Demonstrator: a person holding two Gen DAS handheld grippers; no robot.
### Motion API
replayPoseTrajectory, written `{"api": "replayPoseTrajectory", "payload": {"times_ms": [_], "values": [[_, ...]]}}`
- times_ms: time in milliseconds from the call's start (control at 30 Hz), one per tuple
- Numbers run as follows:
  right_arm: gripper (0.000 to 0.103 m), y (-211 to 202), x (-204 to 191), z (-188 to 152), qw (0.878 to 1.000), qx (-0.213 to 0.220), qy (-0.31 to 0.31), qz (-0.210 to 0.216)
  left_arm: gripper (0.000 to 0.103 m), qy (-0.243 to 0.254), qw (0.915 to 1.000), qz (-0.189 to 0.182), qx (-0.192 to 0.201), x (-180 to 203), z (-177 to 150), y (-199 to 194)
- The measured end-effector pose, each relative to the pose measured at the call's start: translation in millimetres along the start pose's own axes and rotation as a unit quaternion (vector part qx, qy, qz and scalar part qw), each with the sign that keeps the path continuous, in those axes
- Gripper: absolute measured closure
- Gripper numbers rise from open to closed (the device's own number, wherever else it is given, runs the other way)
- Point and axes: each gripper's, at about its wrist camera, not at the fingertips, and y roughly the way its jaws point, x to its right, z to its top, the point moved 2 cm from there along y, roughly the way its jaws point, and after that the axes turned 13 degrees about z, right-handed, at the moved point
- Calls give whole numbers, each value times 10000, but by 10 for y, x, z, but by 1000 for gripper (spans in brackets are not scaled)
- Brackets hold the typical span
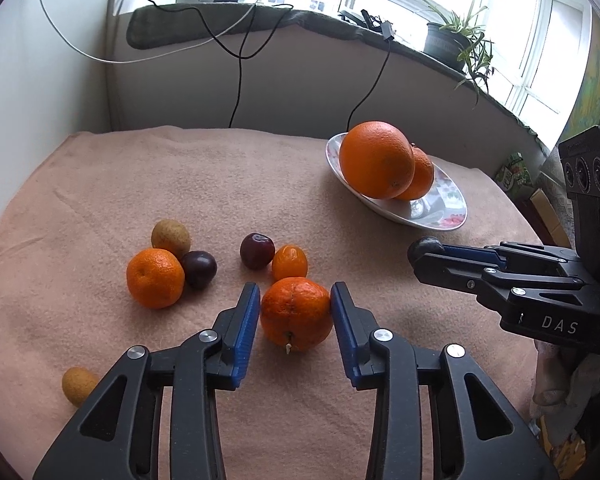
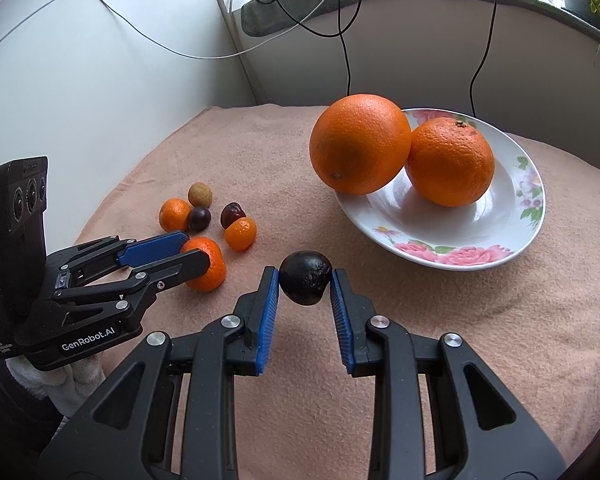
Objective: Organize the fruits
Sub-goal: 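Lift the plum with the right gripper while the left gripper carries the tangerine over the plate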
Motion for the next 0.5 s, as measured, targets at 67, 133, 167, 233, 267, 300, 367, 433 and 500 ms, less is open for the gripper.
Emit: {"api": "replayPoseTrajectory", "payload": {"times_ms": [67,133,167,233,267,300,367,433,500], "values": [[75,-13,-12,5,10000,14,-5,0,59,49,10000,-48,-57,30,-3,36],[75,-35,-19,9,10000,31,-18,1,62,91,9999,-98,-53,64,-14,50],[75,-45,-21,10,10000,39,-24,0,64,115,9999,-111,-50,79,-18,54],[75,-62,-19,13,10000,51,-34,-10,64,187,9998,-57,-28,103,-15,57],[75,-69,-16,14,10000,60,-32,-16,65,172,9998,-56,-32,101,-10,57],[75,-83,-12,17,10000,74,-27,-23,65,153,9999,-63,-42,97,-4,52],[75,-101,-1,26,9999,104,-11,-25,66,115,9999,-71,-42,83,1,40],[75,-125,17,34,9999,134,-4,-41,66,95,9999,-63,-8,79,14,21],[75,-158,33,46,9998,170,-2,-60,66,67,9999,-63,53,79,37,-8]]}}
